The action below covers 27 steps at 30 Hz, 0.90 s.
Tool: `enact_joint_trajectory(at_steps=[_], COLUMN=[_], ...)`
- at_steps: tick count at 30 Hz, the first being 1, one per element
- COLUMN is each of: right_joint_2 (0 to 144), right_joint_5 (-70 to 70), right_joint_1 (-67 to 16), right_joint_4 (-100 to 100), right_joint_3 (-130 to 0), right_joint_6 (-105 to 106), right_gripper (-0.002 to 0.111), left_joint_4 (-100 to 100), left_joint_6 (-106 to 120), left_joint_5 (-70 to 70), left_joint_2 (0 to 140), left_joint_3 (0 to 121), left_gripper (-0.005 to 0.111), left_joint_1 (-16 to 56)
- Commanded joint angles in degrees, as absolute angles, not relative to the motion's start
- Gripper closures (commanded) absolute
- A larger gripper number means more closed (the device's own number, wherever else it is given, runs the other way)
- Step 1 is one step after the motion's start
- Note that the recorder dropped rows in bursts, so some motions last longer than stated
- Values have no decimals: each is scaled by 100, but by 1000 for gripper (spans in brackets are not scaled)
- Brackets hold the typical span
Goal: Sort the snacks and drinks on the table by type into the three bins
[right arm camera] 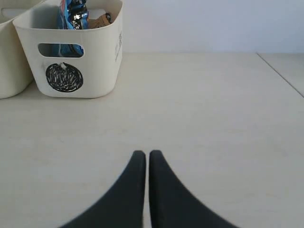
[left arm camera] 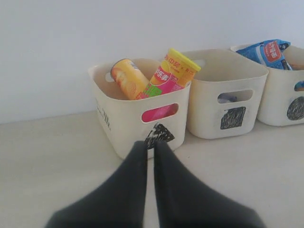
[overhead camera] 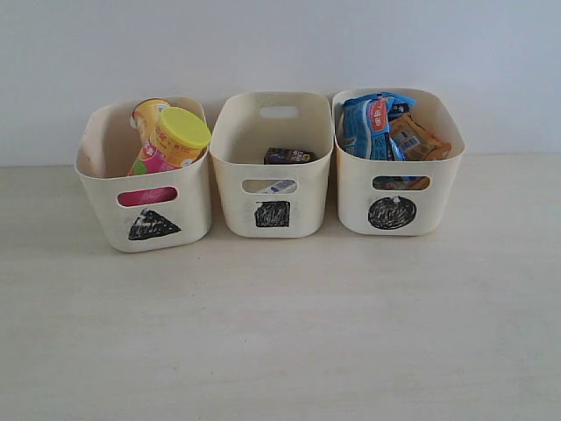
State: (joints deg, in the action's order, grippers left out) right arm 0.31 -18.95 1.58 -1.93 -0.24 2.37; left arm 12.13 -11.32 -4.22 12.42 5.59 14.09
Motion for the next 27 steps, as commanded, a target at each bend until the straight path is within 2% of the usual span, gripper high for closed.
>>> enact_joint_trajectory(at_steps=[1, 4, 9, 27], right_joint_2=[0, 0, 0, 0], right_joint_5=[-1854, -1854, -1854, -1854], right_joint_1=[167, 167, 167, 167], right_joint_4=[-194, -194, -194, -194], right_joint_3=[0, 0, 0, 0], right_joint_6=[247, 247, 247, 247], right_gripper=[109, 109, 109, 109], left_joint_4=[553, 487, 487, 319], left_joint_6=[-588, -551, -551, -481], left_joint_5=[-984, -1416, -1045, -1661], left_joint_2=[553, 230, 203, 0], left_joint_3=[541, 526, 81, 0], left_gripper=[103, 103, 103, 103], left_joint_1=[1251, 969, 692, 402])
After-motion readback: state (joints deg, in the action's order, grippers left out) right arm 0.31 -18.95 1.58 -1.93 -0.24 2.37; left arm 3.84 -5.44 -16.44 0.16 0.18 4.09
